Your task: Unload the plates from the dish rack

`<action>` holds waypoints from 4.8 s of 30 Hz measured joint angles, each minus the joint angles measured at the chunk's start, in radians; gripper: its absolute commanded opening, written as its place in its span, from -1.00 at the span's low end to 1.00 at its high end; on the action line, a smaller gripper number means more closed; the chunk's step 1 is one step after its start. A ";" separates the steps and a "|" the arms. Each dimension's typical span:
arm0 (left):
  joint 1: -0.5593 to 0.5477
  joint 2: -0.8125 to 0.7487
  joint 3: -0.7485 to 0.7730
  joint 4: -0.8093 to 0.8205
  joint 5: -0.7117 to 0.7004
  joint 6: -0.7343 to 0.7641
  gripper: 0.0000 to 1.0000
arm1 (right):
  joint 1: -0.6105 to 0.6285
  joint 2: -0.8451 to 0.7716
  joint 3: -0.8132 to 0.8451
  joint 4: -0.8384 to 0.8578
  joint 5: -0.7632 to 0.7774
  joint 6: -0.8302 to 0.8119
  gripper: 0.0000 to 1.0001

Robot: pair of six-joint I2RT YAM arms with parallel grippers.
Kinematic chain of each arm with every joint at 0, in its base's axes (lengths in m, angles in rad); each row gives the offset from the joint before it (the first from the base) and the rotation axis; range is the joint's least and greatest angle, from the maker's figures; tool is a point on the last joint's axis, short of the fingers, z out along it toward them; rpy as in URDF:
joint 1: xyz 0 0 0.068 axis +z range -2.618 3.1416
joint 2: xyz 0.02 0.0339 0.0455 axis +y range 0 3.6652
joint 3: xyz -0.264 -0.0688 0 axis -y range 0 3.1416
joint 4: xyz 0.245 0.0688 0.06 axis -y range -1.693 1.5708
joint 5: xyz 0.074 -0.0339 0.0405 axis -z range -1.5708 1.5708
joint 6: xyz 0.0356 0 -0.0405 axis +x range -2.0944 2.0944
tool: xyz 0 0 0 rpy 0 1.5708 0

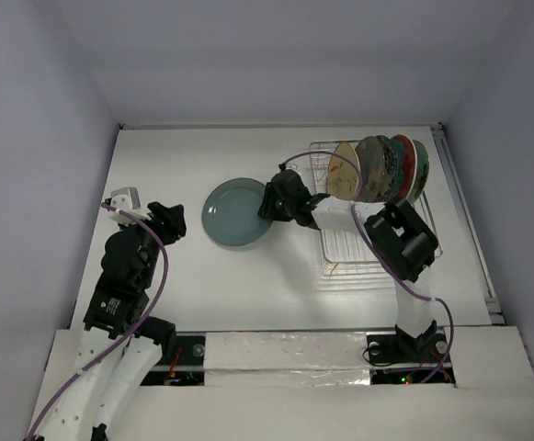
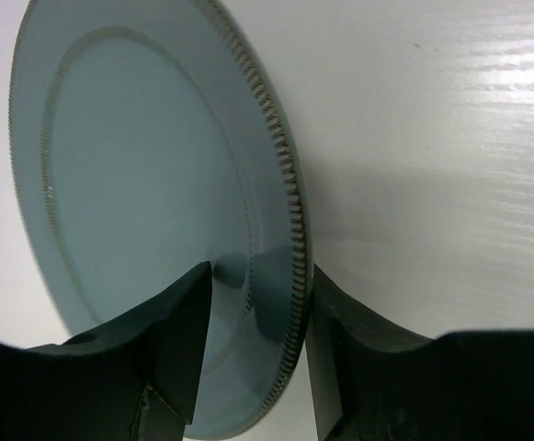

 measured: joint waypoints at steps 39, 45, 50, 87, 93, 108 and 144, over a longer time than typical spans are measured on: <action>0.000 -0.009 0.000 0.000 0.000 0.000 -0.05 | -0.156 -0.649 0.070 -0.453 0.496 -0.340 0.08; 0.000 -0.010 0.000 0.000 0.000 0.000 -0.05 | -0.241 -0.565 0.068 -0.537 0.514 -0.411 0.13; 0.000 -0.011 0.000 0.000 0.000 0.000 -0.05 | -0.247 -0.422 0.122 -0.588 0.518 -0.455 -0.03; 0.000 -0.021 0.000 0.000 0.000 0.000 -0.05 | -0.098 -0.579 0.248 -0.382 0.119 -0.267 -1.00; 0.000 -0.020 0.000 0.000 0.000 0.000 -0.05 | -0.031 -0.287 0.224 -0.184 -0.071 -0.084 -1.00; 0.000 -0.015 0.000 0.000 0.000 0.000 -0.05 | -0.011 -0.089 0.092 -0.016 -0.146 0.097 -1.00; 0.000 -0.019 0.000 0.000 0.000 0.000 -0.05 | -0.004 -0.069 0.016 -0.149 -0.063 -0.047 0.63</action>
